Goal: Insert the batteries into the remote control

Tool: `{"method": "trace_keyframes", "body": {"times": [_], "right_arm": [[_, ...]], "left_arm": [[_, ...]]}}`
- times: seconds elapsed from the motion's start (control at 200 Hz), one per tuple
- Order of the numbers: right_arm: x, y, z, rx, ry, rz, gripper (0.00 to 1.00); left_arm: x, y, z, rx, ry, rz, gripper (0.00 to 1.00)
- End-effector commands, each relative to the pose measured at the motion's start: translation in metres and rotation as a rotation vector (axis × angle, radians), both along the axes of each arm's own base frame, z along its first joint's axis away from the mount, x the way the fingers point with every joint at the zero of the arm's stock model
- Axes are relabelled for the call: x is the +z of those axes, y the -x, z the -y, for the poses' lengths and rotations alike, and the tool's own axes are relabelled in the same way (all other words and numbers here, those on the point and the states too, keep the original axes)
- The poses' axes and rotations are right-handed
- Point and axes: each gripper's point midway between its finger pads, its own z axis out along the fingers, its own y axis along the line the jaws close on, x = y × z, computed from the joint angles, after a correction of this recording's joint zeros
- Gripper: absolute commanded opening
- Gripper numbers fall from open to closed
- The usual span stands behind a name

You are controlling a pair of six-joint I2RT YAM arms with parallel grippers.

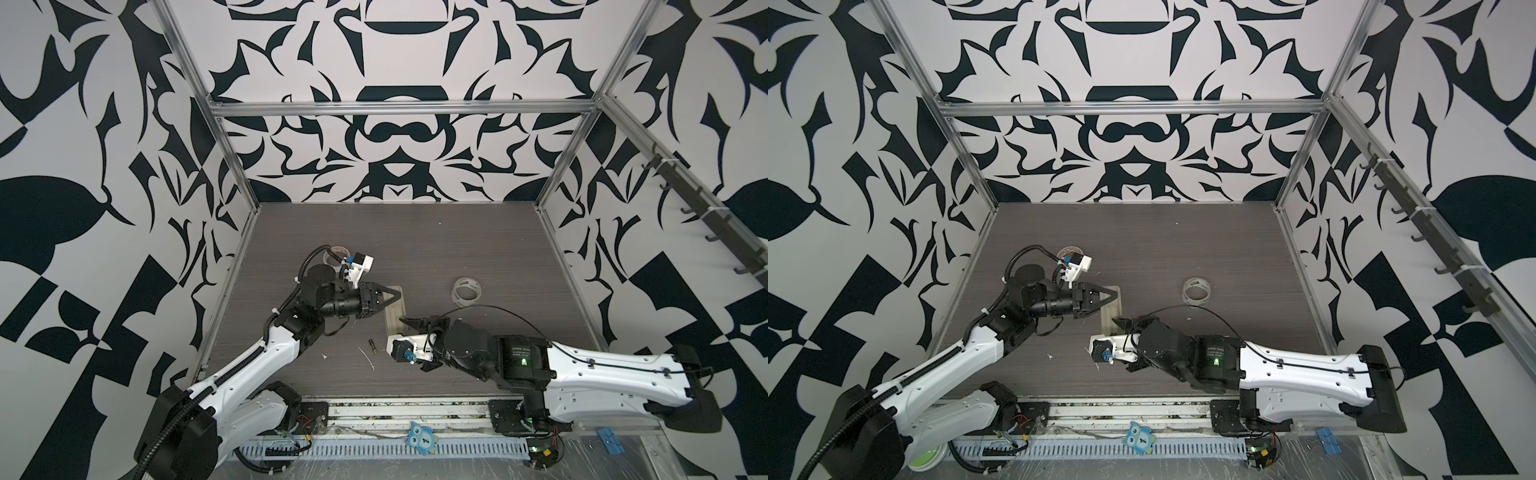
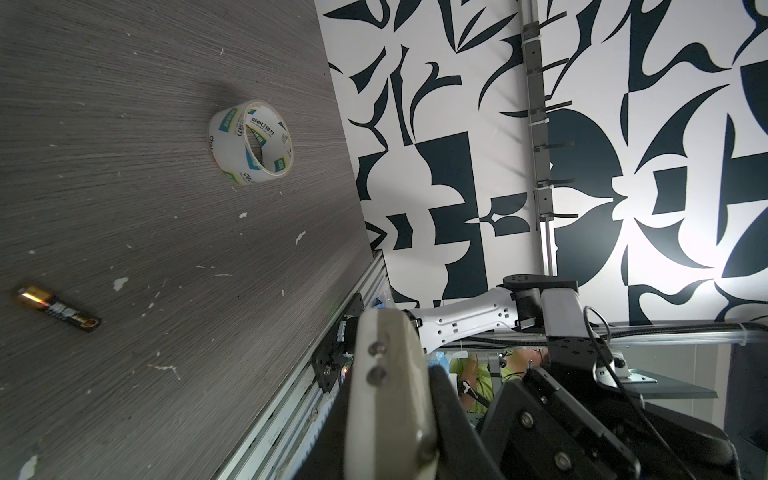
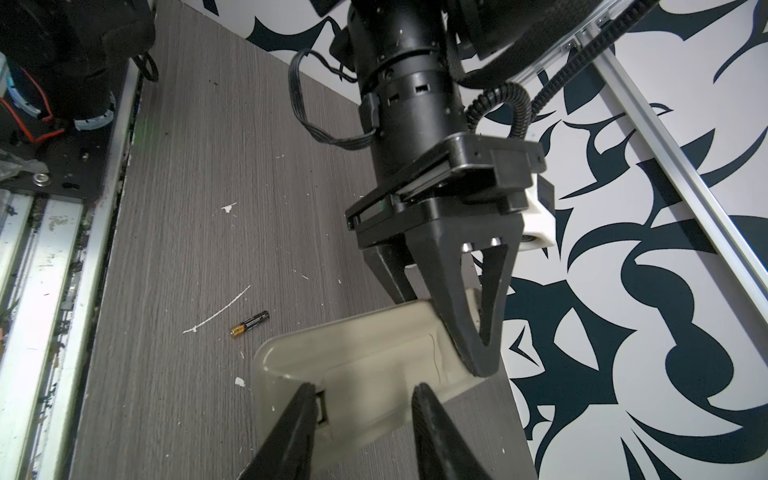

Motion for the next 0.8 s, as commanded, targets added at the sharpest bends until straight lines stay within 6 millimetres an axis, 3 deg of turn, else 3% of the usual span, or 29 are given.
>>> {"method": "trace_keyframes", "body": {"times": [0.0,0.8], "right_arm": [[0.020,-0.016,0.005,-0.081,-0.055,0.054,0.42],[0.031,-0.017,0.007,-0.082,-0.087,0.078,0.41]], "left_arm": [[0.023,0.016,0.006,-0.096,0.052,0.007,0.00],[0.018,0.014,0.005,-0.084,0.042,0.000,0.00]]}}
